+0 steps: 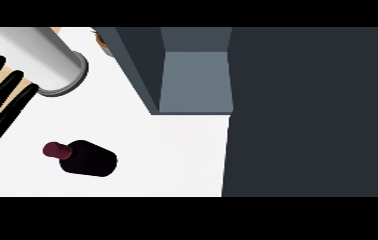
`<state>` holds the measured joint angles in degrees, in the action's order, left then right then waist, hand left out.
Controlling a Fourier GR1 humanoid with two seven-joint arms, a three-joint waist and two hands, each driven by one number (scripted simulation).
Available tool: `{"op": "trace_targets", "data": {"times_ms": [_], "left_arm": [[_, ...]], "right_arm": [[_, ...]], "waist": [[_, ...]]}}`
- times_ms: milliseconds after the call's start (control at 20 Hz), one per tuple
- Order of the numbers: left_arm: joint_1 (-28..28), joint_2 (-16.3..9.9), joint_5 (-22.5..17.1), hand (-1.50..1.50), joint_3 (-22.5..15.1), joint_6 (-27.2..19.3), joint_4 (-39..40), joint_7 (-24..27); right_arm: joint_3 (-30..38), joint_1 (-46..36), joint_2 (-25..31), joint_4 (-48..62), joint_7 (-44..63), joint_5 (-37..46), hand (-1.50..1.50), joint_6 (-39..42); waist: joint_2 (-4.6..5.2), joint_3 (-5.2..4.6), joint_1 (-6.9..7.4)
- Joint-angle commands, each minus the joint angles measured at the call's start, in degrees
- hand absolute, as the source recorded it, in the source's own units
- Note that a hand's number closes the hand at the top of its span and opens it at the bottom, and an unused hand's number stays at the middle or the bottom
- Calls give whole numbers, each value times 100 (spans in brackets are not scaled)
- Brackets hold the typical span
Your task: Pick up the wine, place it into the cabinet and close the cabinet
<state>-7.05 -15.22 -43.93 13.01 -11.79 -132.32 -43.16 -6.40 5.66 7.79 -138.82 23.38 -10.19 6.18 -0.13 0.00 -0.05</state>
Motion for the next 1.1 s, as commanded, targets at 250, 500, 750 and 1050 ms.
{"op": "trace_targets", "data": {"times_ms": [250, 500, 750, 1050], "left_arm": [[157, -168, -366, -150, 646, 268, -205, -241], [541, -305, -766, -150, 1358, 985, 268, -138], [167, -611, -770, -150, 1649, 817, 589, -211], [417, -582, -859, -150, 1790, 1895, 1804, 155]], "right_arm": [[9, 129, -76, -735, 385, -31, -150, -86], [-211, -105, -201, -722, 504, 290, -150, -343], [183, -584, 33, -801, 961, -46, -150, -302], [163, -494, 19, -1056, 1107, -77, -150, -296]], "waist": [[-1, 0, -4], [-3, -4, 17], [5, 0, -3], [7, -7, -21]]}}
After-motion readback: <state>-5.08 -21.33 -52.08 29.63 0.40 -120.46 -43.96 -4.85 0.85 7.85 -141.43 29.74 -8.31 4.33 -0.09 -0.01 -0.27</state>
